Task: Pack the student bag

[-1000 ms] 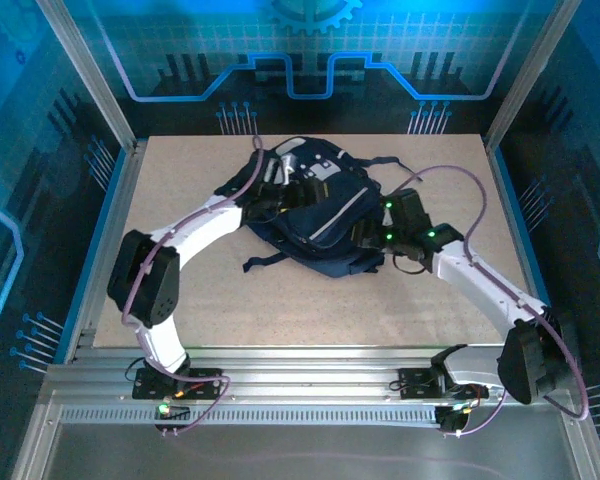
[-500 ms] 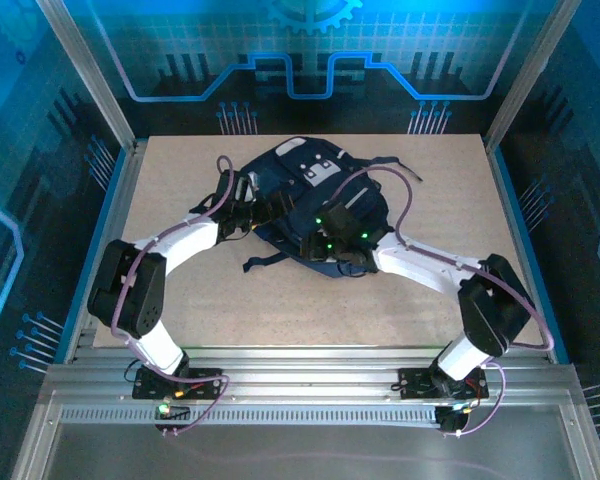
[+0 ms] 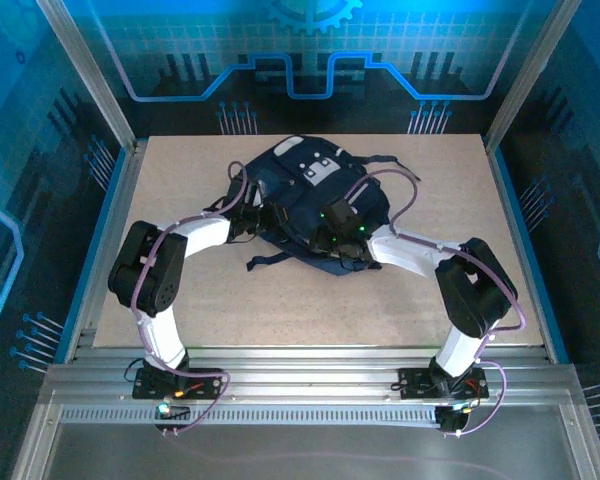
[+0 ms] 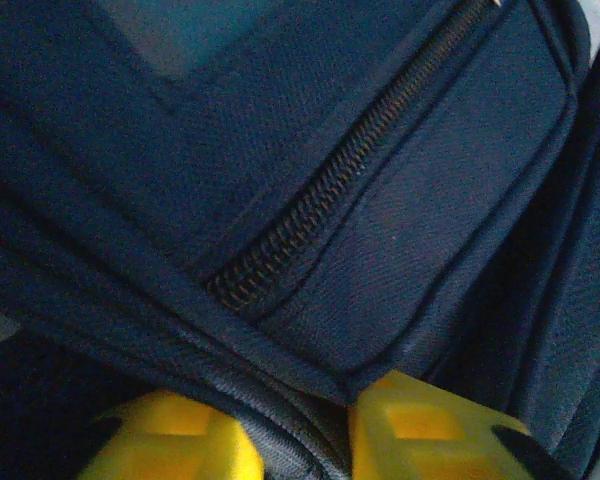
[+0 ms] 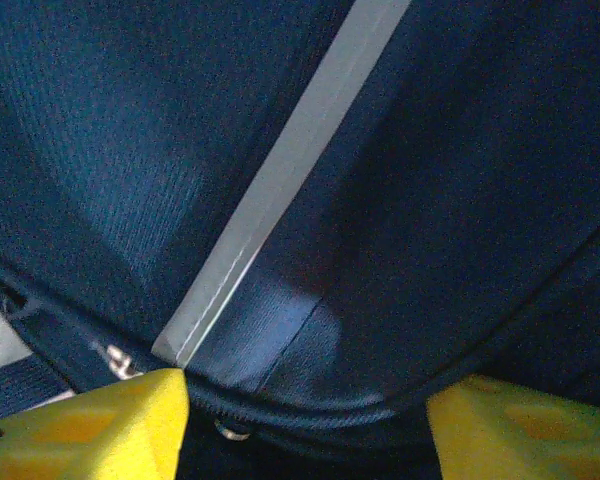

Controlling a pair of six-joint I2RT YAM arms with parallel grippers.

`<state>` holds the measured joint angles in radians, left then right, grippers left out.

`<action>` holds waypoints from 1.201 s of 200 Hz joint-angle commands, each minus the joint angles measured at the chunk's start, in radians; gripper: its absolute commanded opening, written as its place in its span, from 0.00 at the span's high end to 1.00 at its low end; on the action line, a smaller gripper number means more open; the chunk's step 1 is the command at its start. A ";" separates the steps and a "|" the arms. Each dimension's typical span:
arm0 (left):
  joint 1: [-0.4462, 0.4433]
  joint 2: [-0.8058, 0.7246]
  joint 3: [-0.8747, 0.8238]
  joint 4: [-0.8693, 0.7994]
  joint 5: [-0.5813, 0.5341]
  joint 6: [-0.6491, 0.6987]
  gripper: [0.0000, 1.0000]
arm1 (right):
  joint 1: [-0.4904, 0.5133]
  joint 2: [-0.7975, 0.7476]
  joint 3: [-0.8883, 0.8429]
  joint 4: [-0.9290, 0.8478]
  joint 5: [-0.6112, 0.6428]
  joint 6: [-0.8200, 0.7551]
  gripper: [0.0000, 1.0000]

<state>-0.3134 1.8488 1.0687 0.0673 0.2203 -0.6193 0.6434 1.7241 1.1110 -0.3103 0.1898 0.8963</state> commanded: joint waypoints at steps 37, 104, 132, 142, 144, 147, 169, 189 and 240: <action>-0.138 -0.041 -0.139 0.117 0.023 -0.150 0.87 | -0.009 -0.039 0.072 -0.057 0.043 -0.003 0.26; -0.198 -0.062 -0.132 0.190 -0.044 -0.193 1.00 | 0.019 -0.130 0.054 -0.215 0.092 0.002 0.15; -0.199 -0.073 -0.125 0.179 -0.072 -0.182 1.00 | 0.036 -0.108 0.120 -0.332 0.128 -0.044 0.06; -0.199 -0.074 -0.125 0.179 -0.080 -0.179 1.00 | 0.039 -0.107 0.138 -0.380 0.141 -0.067 0.04; -0.200 -0.076 -0.126 0.179 -0.082 -0.178 1.00 | 0.039 -0.108 0.140 -0.388 0.142 -0.070 0.03; -0.200 -0.077 -0.124 0.179 -0.085 -0.178 1.00 | 0.040 -0.109 0.142 -0.400 0.140 -0.075 0.03; -0.200 -0.074 -0.121 0.181 -0.097 -0.174 1.00 | 0.060 -0.140 0.136 -0.450 0.109 -0.092 0.01; -0.200 -0.070 -0.114 0.185 -0.095 -0.174 1.00 | 0.088 -0.174 0.117 -0.462 0.126 -0.080 0.01; -0.200 -0.076 -0.108 0.187 -0.095 -0.168 1.00 | 0.108 -0.068 0.150 -0.334 0.226 -0.069 0.01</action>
<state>-0.4877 1.7958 0.9405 0.2680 0.1070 -0.8181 0.7414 1.5944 1.2270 -0.7136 0.3435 0.8265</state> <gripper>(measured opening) 0.126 0.988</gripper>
